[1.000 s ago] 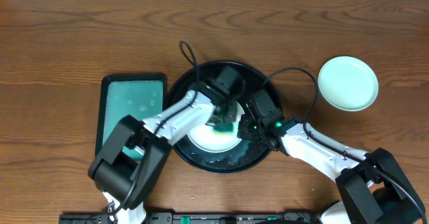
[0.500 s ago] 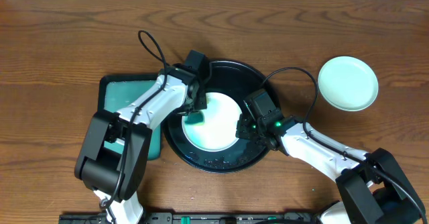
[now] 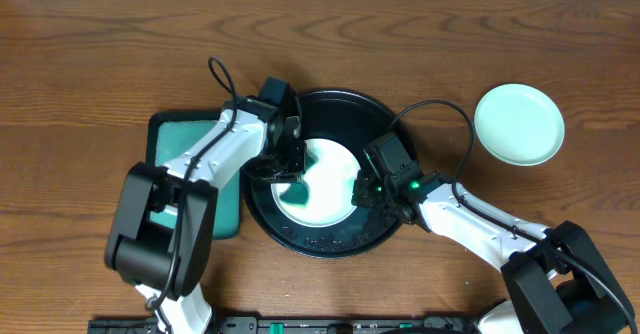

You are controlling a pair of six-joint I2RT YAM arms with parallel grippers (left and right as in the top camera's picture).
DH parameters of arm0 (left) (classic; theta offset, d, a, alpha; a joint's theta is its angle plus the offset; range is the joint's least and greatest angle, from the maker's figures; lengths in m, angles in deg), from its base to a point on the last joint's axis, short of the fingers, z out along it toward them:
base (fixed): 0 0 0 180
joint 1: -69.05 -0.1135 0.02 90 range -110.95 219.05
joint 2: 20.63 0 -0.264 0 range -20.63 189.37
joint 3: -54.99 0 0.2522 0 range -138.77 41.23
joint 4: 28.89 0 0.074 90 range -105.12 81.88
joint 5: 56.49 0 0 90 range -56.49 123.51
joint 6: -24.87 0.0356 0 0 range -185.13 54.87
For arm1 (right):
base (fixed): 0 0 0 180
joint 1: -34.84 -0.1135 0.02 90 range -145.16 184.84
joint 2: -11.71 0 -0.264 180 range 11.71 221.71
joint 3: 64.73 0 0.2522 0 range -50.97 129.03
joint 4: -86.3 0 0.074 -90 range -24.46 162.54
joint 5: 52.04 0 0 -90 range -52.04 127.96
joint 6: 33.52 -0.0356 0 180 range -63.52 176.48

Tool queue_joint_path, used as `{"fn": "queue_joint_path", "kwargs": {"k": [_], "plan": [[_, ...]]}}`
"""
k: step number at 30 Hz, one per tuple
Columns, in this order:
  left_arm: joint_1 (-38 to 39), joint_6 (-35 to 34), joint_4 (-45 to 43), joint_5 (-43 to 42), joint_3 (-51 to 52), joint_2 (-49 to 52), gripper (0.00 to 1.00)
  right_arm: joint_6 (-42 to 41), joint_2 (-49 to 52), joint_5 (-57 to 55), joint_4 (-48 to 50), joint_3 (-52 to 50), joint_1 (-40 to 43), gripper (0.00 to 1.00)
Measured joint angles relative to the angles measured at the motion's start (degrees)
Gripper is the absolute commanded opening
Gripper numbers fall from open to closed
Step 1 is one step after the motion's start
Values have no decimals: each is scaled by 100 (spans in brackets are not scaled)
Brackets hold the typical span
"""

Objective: Clean dirty plates on tray and stack at the side
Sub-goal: 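Scrub the white plate with the sponge while the right gripper holds it, then return the sponge to the water tray with the left gripper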

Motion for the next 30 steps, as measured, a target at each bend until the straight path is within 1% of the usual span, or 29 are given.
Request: {"fn": "queue_joint_path", "kwargs": {"k": [3,6,11,14,16,19,26,30], "plan": [[4,9,101,-55,66,-380,7,0,0,0,-7,0,0,2],[-2,-44,179,184,66,-940,7,0,0,0,-9,0,0,1],[-118,-328,448,1429,66,-1779,6,0,0,0,-15,0,0,2],[-323,-415,507,2072,66,-1932,7,0,0,0,-15,0,0,2],[-549,-455,509,2385,66,-1910,7,0,0,0,-17,0,0,2],[-955,-474,505,2638,66,-1797,7,0,0,-2,-20,0,0,2],[-1790,-584,404,2798,66,-1132,7,0,0,-2,-22,0,0,2],[-1910,-608,317,2789,66,-516,7,0,0,0,-24,0,0,2]]}}
